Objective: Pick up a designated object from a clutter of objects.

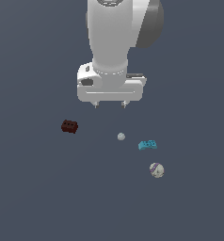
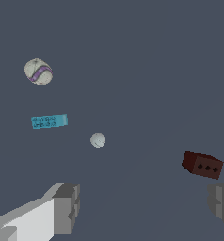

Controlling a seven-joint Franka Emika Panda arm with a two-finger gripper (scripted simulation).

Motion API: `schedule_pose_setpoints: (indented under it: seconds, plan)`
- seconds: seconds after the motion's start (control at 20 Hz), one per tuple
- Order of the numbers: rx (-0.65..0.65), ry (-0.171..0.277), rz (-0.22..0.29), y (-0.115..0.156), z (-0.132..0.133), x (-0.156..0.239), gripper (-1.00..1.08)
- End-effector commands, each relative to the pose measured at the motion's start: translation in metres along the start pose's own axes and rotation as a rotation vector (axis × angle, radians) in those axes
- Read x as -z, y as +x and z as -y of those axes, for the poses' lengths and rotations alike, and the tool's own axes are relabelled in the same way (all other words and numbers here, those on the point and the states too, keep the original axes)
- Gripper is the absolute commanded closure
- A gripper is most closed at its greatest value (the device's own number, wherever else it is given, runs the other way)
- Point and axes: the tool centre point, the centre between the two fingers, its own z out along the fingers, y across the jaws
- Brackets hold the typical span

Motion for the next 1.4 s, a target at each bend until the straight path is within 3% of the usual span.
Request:
schedule_pose_setpoints:
  seconds: [0.0,0.75,1.35]
  plan:
    - [0.000,0.000,0.000,0.000,0.000,0.000,-0.92]
    - [0.003,-0.018,-0.028,0.004,-0.012,0.006,-0.92]
    - [-0.104,-0.009,-0.042,0.013,0.005,-0.047,-0.92]
